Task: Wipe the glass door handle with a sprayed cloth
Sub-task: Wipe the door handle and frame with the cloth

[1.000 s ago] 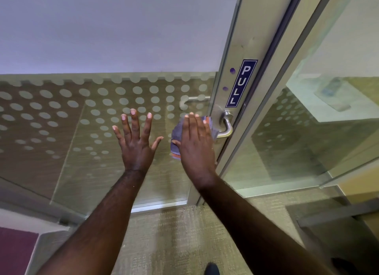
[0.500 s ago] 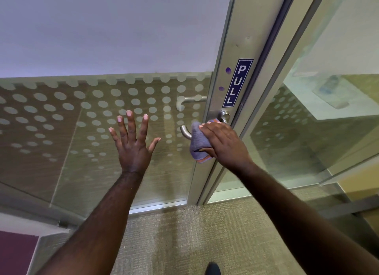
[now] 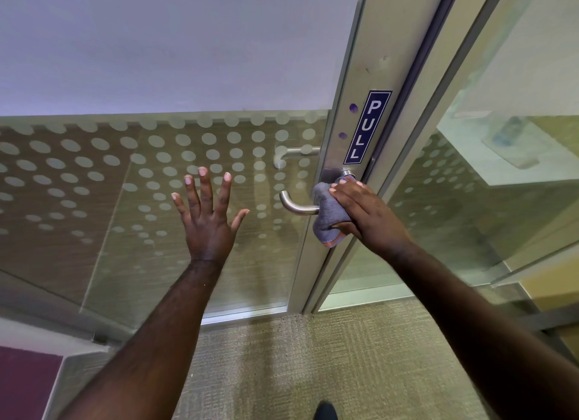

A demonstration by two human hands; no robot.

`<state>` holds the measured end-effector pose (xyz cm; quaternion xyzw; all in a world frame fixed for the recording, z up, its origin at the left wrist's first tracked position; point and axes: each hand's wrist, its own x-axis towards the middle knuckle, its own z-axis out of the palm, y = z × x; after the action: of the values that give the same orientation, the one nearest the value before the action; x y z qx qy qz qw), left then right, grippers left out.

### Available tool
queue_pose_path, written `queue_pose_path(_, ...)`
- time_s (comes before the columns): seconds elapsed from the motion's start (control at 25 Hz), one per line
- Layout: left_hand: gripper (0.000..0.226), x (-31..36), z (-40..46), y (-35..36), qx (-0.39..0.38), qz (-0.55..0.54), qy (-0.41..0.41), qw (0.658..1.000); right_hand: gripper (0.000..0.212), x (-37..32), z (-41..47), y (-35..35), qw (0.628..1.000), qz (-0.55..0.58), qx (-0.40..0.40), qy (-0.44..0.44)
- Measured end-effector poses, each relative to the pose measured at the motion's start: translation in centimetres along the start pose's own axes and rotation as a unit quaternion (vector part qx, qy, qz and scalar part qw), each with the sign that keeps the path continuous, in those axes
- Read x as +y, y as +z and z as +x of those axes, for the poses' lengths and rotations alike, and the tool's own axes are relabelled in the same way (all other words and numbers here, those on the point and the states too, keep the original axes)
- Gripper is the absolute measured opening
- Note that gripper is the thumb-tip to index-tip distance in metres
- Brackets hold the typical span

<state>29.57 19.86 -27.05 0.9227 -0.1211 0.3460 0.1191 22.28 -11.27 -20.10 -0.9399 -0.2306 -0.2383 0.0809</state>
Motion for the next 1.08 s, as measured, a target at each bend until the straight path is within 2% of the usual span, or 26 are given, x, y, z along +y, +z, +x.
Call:
queue_pose_path(0.2,0.104,0.0,0.0,-0.1,-0.004,-0.003,-0.004,1.0,0.071,-2.3,0.5,0.4,0.995,0.023,-0.035,0.089)
queue_pose_path(0.28,0.104,0.0,-0.1,-0.1,-0.006,-0.011,-0.004,1.0,0.071,-3.8,0.4,0.7,0.991,0.017,-0.027,0.127)
queue_pose_path(0.52,0.097,0.1,-0.2,-0.2,-0.015,-0.033,-0.001,0.999,0.074,-11.5,3.6,3.4,0.974,-0.1,-0.002,0.204)
queue_pose_path(0.68,0.101,0.3,-0.2,-0.3,-0.014,-0.033,-0.004,0.999,0.072,-13.9,6.0,4.2,0.961,-0.118,0.011,0.249)
queue_pose_path(0.76,0.102,0.2,-0.2,-0.2,-0.012,-0.029,-0.005,0.999,0.07,-13.4,5.7,3.9,0.967,-0.119,0.017,0.223)
queue_pose_path(0.92,0.102,0.2,-0.2,-0.1,-0.011,-0.025,-0.009,1.0,0.067,-9.9,3.5,3.0,0.987,-0.115,0.047,0.098)
queue_pose_path(1.08,0.101,0.1,-0.2,-0.2,-0.009,-0.026,-0.002,1.0,0.057,-6.0,1.4,2.6,0.995,-0.065,0.078,0.021)
